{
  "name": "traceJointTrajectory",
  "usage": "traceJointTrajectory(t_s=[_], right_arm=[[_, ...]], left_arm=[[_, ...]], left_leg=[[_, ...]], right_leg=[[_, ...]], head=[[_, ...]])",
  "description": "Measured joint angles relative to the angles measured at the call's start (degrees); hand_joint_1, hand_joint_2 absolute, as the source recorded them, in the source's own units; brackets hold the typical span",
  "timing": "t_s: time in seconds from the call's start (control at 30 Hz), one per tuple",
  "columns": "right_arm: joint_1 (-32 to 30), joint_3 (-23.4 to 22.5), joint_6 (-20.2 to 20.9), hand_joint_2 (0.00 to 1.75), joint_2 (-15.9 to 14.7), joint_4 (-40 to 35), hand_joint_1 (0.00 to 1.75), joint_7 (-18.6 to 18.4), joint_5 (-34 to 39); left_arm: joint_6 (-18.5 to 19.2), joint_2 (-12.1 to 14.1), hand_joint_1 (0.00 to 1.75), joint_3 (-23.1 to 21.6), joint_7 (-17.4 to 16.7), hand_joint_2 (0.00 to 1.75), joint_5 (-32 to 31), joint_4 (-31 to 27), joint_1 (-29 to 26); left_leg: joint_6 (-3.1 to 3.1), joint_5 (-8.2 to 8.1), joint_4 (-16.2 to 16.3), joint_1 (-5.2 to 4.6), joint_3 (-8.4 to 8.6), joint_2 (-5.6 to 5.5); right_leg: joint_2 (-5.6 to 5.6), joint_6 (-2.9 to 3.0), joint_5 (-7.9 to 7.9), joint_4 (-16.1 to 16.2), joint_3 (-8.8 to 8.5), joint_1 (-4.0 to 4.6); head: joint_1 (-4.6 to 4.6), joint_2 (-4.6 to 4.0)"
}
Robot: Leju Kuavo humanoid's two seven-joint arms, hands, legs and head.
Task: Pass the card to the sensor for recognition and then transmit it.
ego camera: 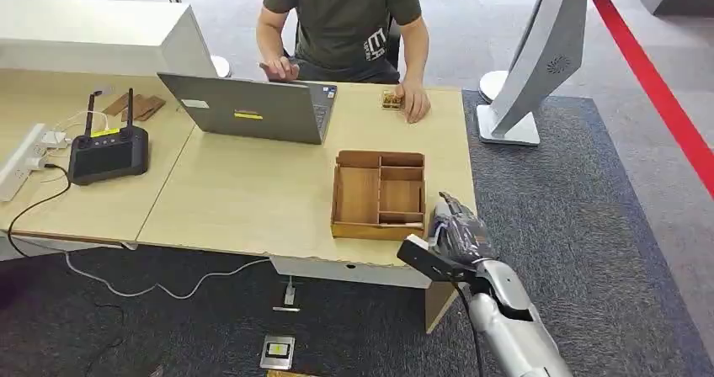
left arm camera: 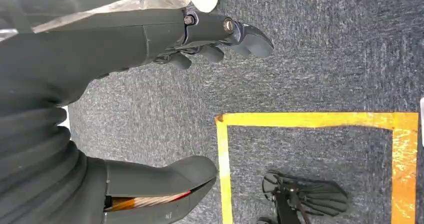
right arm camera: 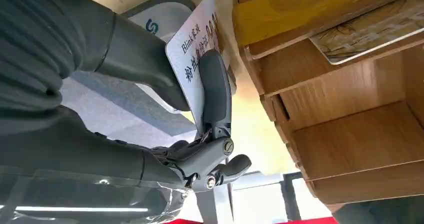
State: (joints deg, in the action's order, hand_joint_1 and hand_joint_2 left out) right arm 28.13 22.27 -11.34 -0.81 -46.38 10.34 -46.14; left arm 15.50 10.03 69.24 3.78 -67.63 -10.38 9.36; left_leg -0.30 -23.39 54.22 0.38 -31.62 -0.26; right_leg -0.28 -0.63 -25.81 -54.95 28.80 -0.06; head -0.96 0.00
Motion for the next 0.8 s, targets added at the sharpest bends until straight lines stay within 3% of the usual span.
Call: traceJointTrajectory(t_s=[0.8], right_arm=[[1.2, -0.8, -0.1, 1.75, -0.2, 2.0, 1.75, -0.5, -0.7]], left_arm=[[0.0, 0.0, 0.0, 0.2, 0.1, 1.75, -0.6, 0.0, 0.0]], left_leg=[[0.0, 0.0, 0.0, 0.0, 0.01, 0.01]], right_leg=[[0.0, 0.0, 0.0, 0.0, 0.01, 0.0]], head=[[0.0, 0.0]])
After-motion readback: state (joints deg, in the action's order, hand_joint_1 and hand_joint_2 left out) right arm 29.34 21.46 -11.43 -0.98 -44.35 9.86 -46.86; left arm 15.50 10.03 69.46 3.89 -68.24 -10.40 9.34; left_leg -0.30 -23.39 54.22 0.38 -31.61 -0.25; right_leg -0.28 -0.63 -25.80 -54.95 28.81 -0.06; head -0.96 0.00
